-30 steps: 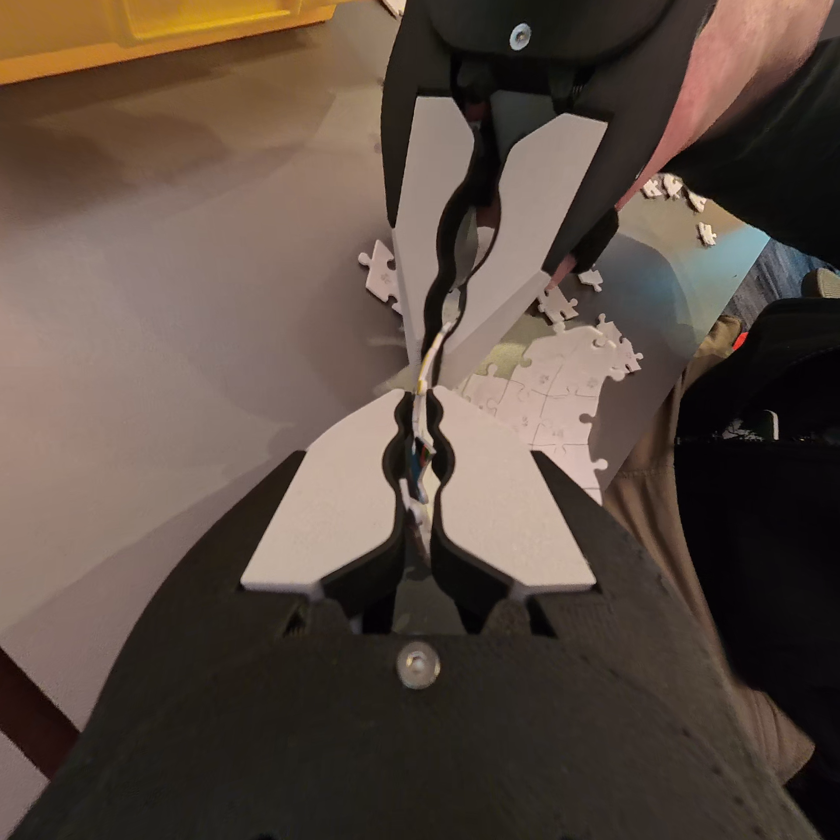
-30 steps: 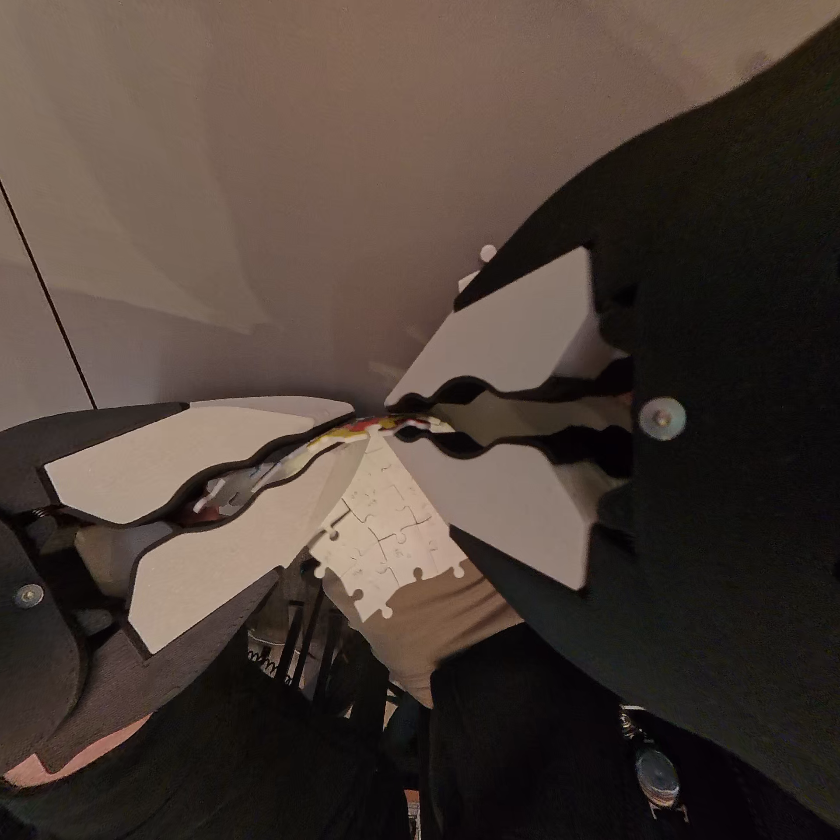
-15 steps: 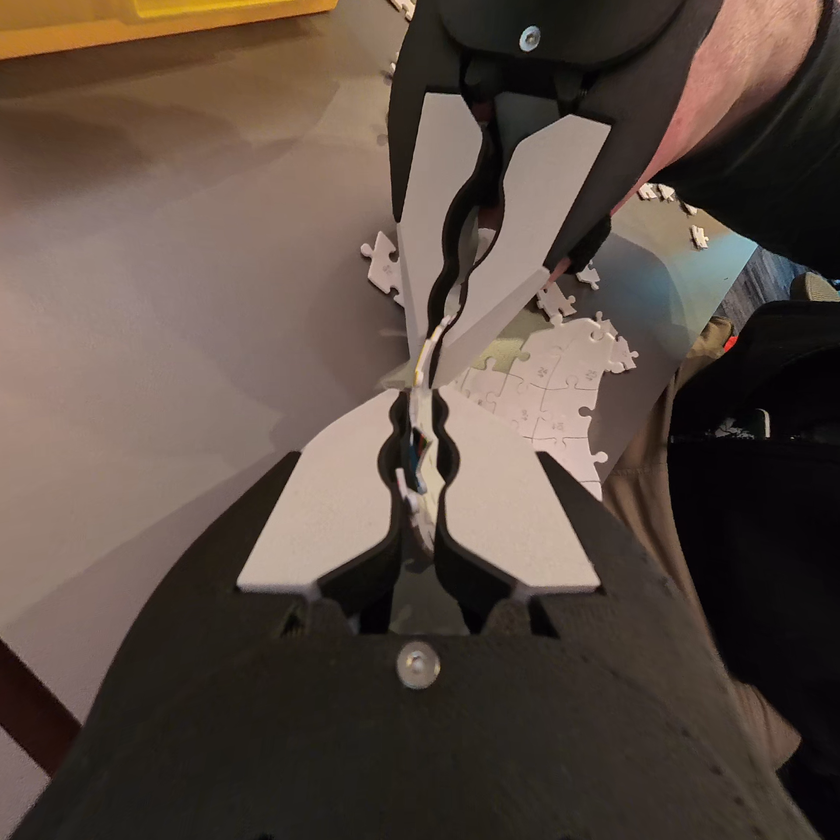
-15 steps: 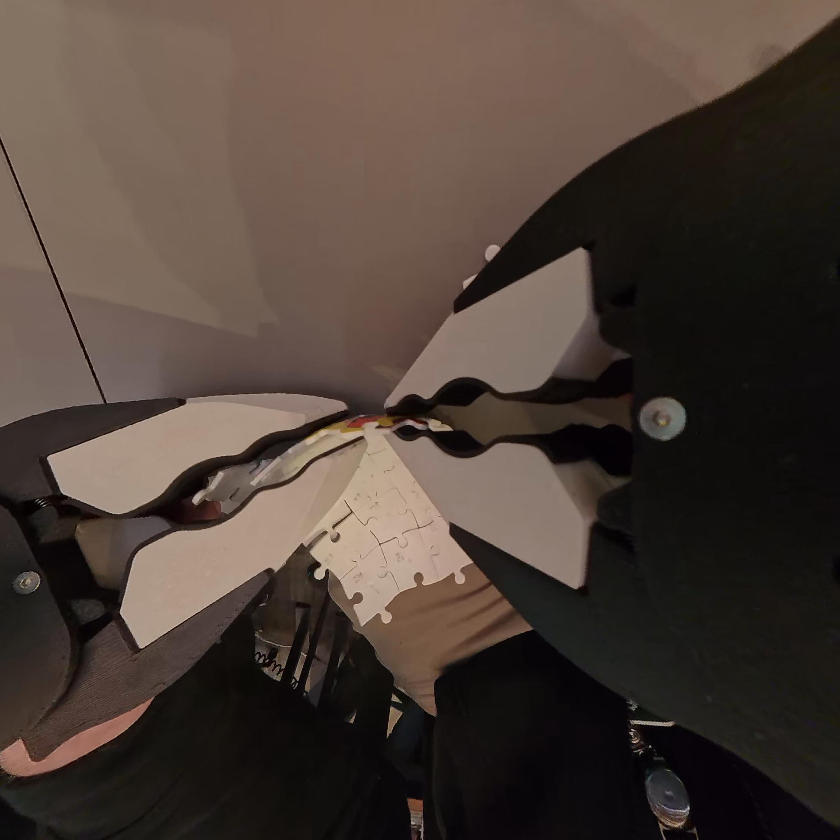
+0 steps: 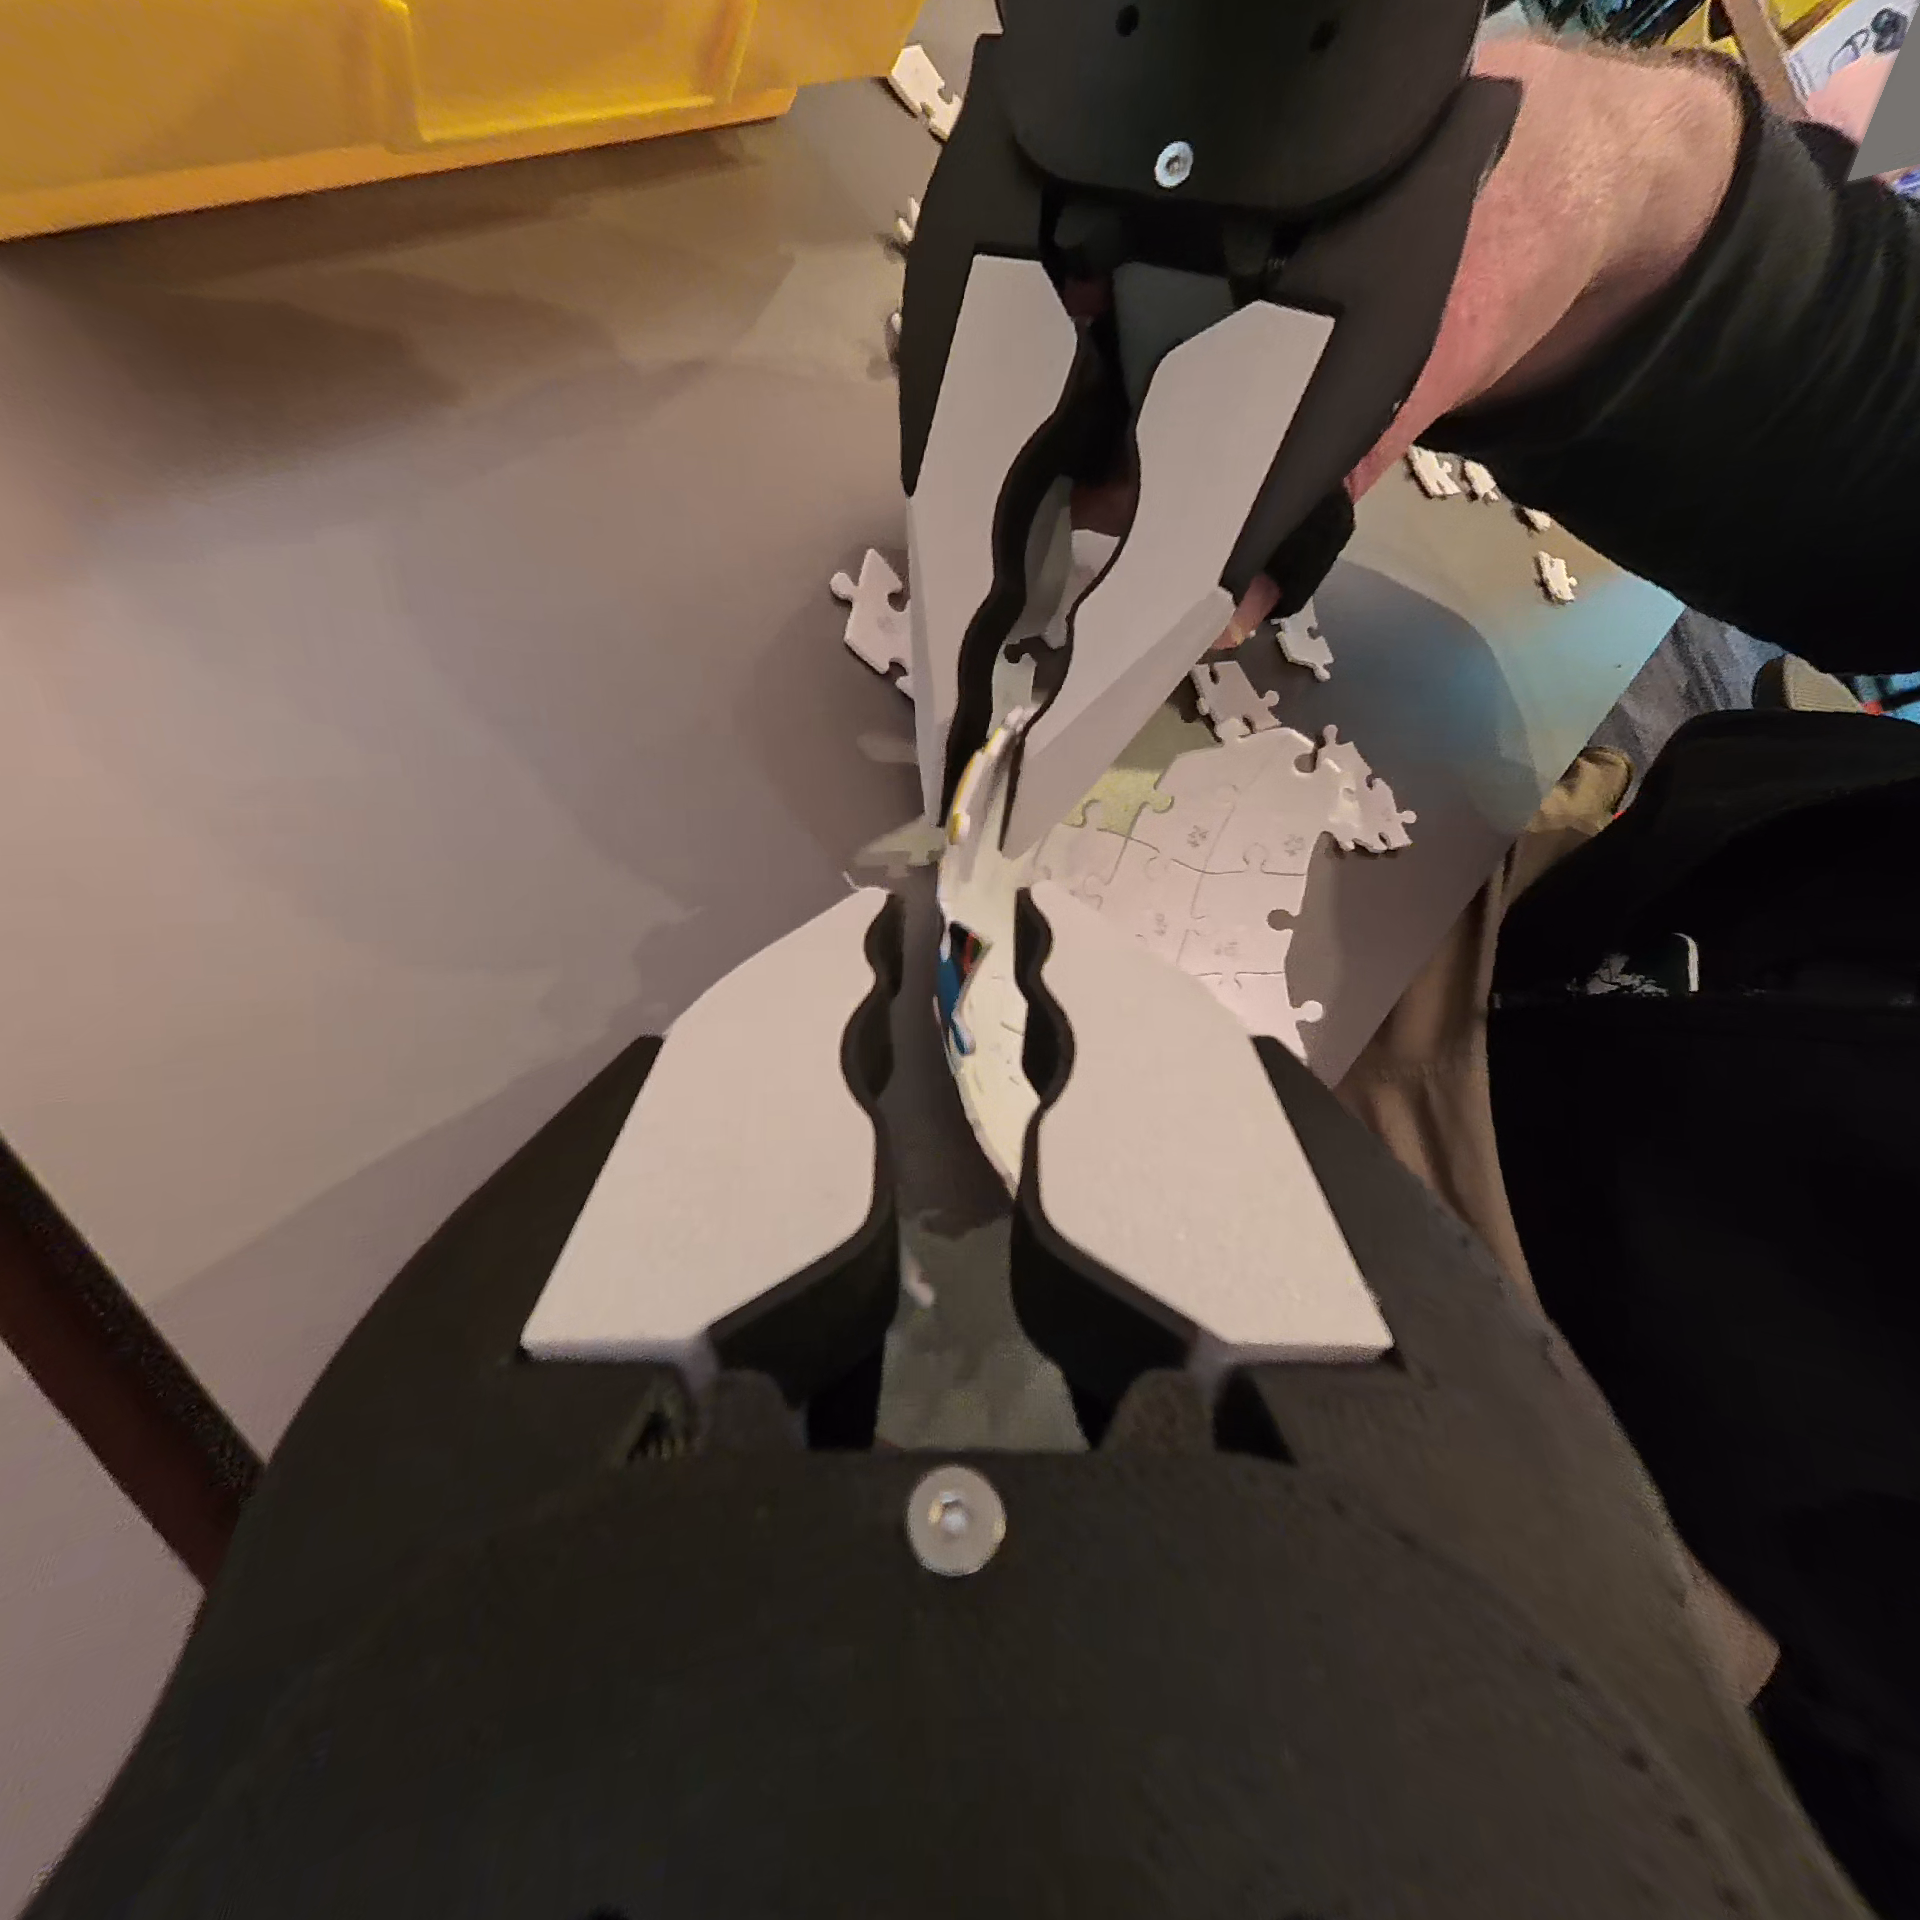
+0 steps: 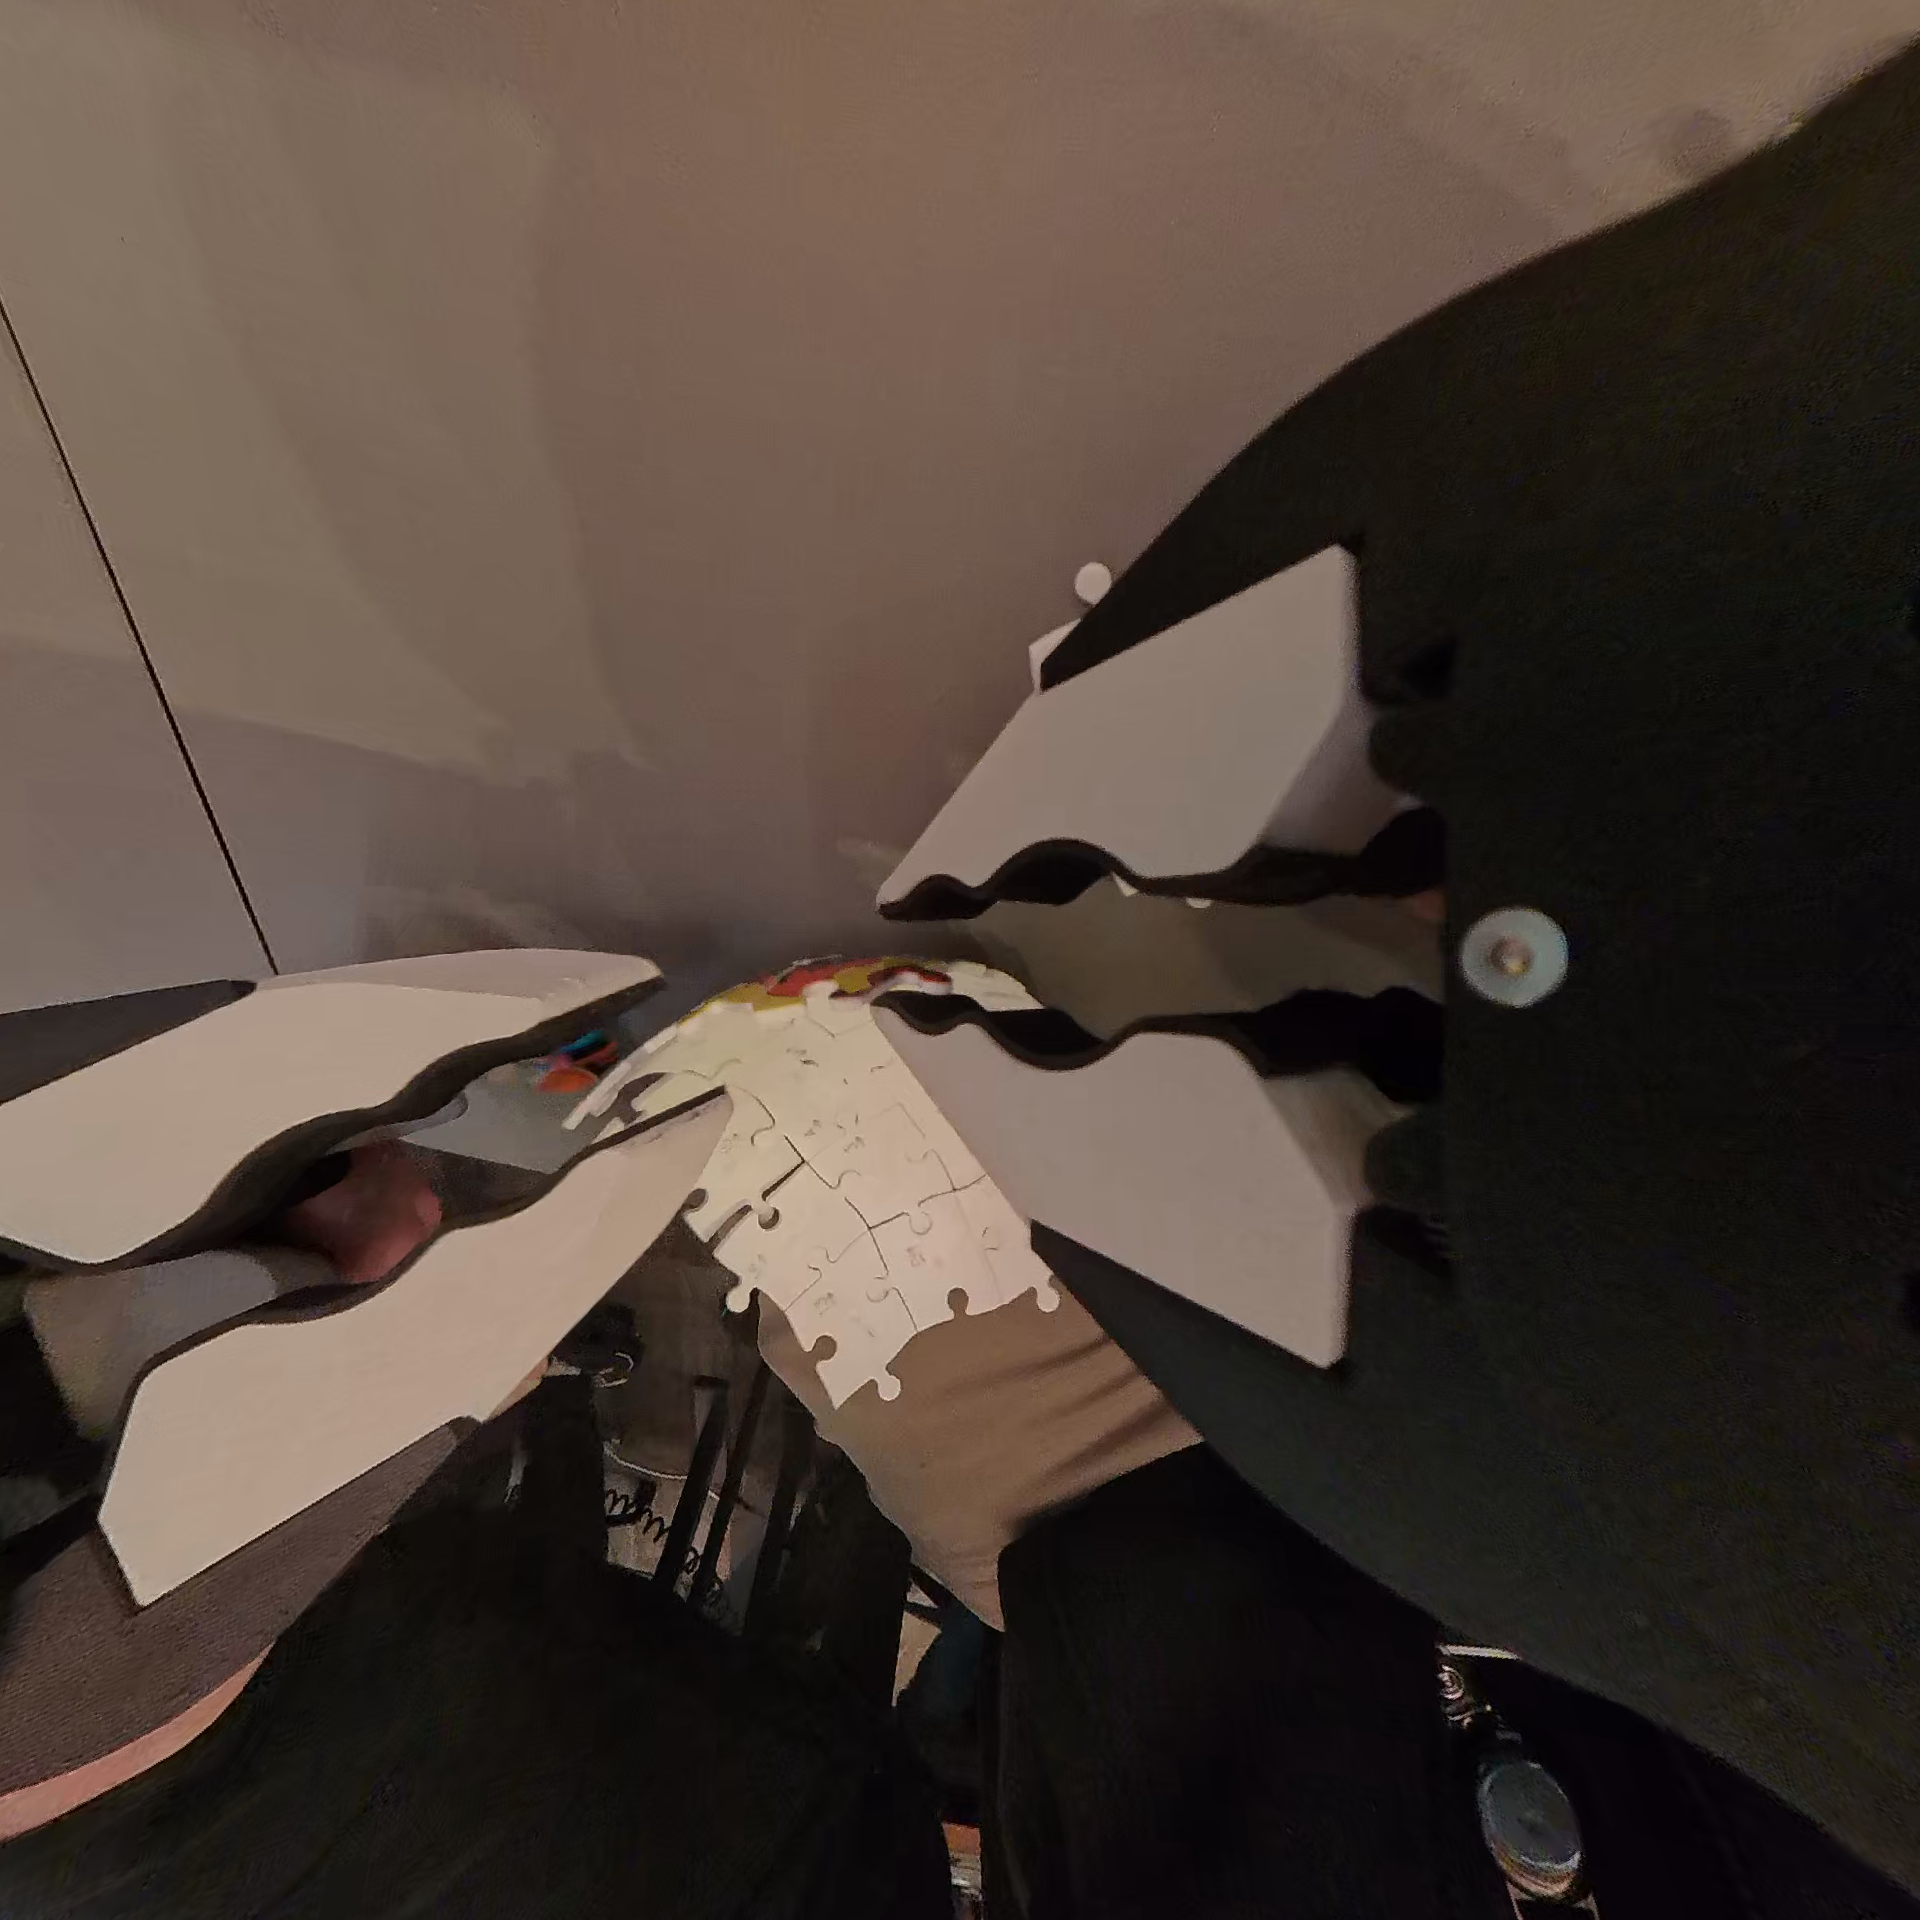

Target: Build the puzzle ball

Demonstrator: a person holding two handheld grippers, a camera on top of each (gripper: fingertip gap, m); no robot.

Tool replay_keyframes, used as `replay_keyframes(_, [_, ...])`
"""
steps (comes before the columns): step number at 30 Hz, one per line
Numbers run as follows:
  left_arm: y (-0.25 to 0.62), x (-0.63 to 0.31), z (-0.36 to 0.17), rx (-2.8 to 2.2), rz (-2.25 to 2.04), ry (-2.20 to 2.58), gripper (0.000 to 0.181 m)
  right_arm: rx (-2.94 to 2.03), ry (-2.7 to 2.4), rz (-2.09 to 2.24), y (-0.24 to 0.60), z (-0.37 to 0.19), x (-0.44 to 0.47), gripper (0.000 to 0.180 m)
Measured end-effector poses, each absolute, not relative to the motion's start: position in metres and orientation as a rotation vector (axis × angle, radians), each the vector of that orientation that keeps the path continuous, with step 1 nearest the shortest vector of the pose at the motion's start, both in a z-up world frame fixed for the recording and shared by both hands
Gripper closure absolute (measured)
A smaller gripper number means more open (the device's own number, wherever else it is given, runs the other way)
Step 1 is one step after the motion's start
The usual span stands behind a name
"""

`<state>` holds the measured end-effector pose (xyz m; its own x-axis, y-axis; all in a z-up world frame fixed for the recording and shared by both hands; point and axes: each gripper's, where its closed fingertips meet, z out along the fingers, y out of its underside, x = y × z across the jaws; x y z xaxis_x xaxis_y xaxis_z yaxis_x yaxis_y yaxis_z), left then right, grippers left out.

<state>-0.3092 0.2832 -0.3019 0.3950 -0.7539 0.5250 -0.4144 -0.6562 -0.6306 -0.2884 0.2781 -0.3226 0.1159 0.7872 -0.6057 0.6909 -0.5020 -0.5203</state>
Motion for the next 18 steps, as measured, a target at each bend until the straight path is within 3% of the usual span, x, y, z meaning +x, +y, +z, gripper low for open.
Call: replay_keyframes(18, [0.278,-0.397,-0.303,-2.397,-0.822,0.851,0.154,-2.216,-1.395,1.313,0.285,-0.306,-0.266,0.164])
